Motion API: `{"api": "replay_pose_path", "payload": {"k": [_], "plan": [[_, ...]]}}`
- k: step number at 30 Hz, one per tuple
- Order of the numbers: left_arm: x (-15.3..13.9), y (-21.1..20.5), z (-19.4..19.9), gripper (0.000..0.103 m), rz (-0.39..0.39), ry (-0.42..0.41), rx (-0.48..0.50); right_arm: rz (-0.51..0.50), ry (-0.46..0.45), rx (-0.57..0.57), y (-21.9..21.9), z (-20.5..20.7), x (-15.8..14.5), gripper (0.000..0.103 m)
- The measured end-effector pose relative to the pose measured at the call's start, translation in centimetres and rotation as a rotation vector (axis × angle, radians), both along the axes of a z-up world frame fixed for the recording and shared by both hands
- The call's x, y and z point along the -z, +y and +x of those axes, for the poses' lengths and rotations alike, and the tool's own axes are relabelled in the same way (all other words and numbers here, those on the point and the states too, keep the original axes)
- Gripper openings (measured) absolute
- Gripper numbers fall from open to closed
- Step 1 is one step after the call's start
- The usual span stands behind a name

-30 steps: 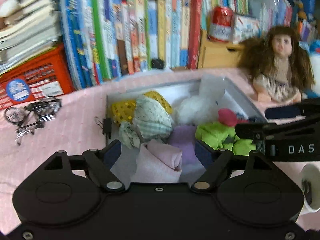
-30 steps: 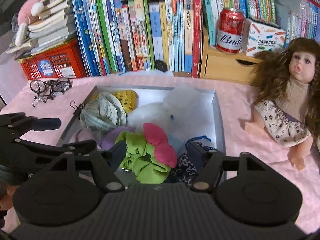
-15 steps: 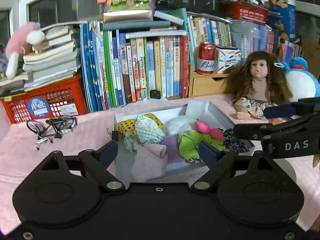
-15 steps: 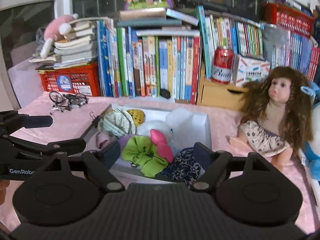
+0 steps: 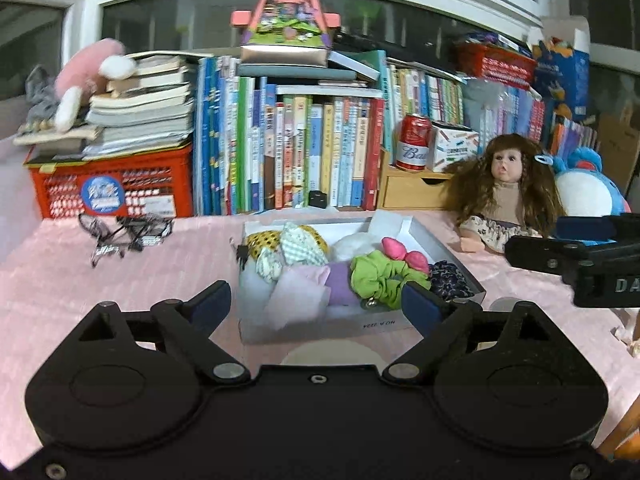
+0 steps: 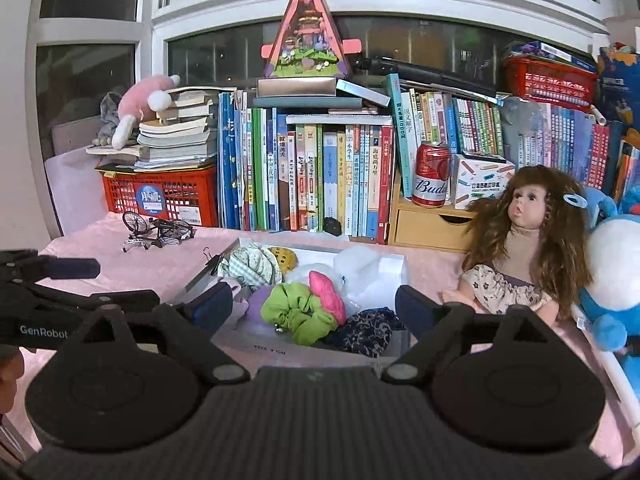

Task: Organize soft objects

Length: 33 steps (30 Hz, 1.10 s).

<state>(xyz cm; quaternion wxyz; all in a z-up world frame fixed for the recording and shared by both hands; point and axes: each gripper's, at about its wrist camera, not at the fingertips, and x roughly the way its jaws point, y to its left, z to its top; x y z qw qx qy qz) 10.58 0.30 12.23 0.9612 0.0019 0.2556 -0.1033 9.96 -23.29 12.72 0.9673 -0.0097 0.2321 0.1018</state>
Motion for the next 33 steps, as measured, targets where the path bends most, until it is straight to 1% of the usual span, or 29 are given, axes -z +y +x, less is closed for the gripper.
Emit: {"api": "replay_pose_path", "payload": {"k": [3, 6, 9, 15, 23, 26, 30, 33], "plan": [[0.7, 0.6, -1.0, 0.092, -0.015, 0.0, -0.018, 0.001, -0.017, 0.006, -0.2, -1.2, 0.4, 0.094], [1.3, 1.2, -1.8, 0.092, -0.034, -0.004, -0.032, 0.003, -0.031, 0.012, -0.3, -2.3, 0.9, 0.098], [1.7, 1.4, -2.7, 0.092, -0.028, -0.007, -0.038, 0.003, -0.048, 0.024, -0.3, -3.4, 1.4, 0.099], [2.6, 1.3, -4.8, 0.092, -0.006, -0.042, -0.041, -0.002, -0.083, 0.039, -0.2, -5.5, 2.4, 0.1], [4.4, 1.4, -7.4, 0.092, -0.004, -0.063, -0.06, -0.015, -0.141, 0.067, 0.2, -8.3, 4.2, 0.103], [5.5, 1.2, -8.3, 0.093, 0.014, -0.068, -0.076, -0.021, -0.144, 0.076, 0.4, -8.9, 5.4, 0.103], [7.1, 1.3, -9.1, 0.093, 0.035, -0.062, -0.114, -0.042, -0.125, 0.091, 0.8, -9.5, 7.1, 0.103], [8.3, 1.3, -9.3, 0.093, 0.044, -0.039, -0.128, -0.047, -0.1, 0.102, 1.0, -9.7, 8.5, 0.103]]}}
